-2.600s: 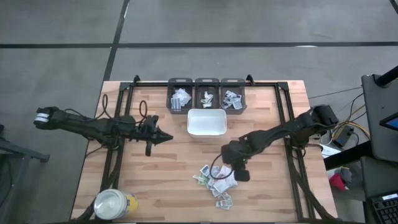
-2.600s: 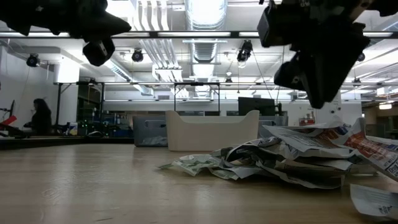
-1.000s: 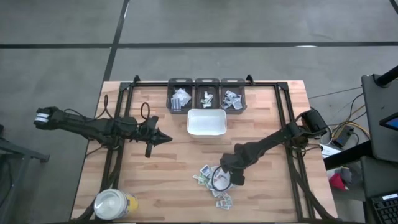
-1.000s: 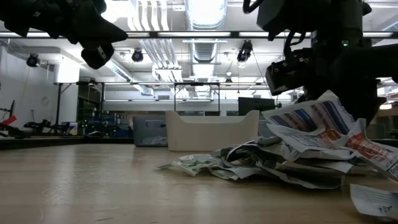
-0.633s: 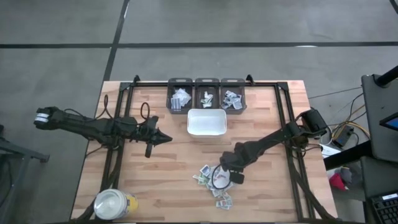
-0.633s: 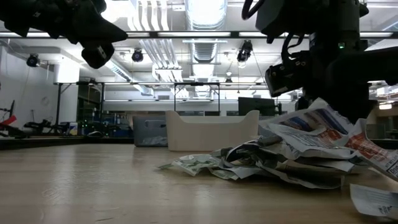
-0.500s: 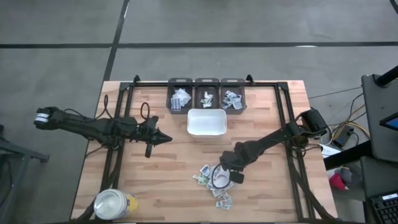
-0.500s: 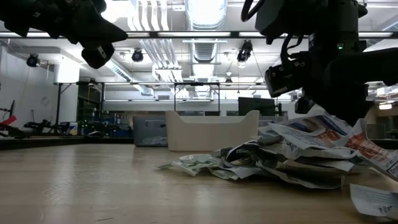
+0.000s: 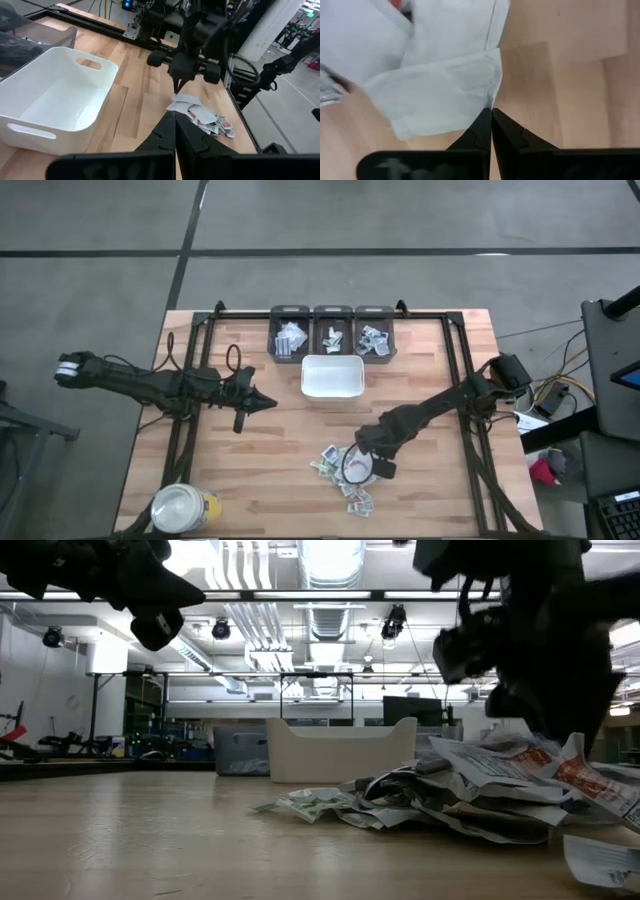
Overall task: Pick & Place First Aid Supplies
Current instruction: Put the white fingertip band aid into the left black bin
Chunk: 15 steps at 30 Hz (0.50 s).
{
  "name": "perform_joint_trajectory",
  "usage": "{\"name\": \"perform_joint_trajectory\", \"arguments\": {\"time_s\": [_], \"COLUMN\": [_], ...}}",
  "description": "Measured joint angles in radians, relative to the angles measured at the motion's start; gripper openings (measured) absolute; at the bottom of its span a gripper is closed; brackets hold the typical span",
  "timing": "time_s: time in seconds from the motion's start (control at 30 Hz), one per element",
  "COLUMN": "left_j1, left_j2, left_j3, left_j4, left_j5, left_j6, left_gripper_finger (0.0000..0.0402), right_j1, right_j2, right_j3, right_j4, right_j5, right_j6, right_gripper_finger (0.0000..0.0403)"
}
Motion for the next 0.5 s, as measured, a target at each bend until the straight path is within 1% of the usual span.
{"name": "perform_joint_trajectory", "arguments": {"time_s": [0.13,0.3,0.4,0.5], "left_j1": [0.000,0.000,0.000,0.000], "left_j2": [0.000,0.002,0.003,0.003], "left_j3": [0.000,0.000,0.000,0.000], "left_j4": [0.008,0.036,0.057,0.068], "left_j5": [0.000,0.000,0.000,0.005], "left_j6": [-0.008,-0.057,-0.102,-0.158], "left_gripper_finger": [0.0000,0.0000,0.0000,0.0000], "right_j1": [-0.003,0.000,-0.002,-0.001], "right_j2": [-0.056,-0.147,-0.207,-0.267], "right_j3": [0.000,0.003,0.004,0.008], "right_j4": [-0.017,-0.016,-0.011,0.015], "right_j5": [0.001,0.017,0.074,0.158], "right_j6": [0.019,0.038,0.065,0.079], "right_gripper_finger": [0.0008,0.0008,0.0008,0.0008]}}
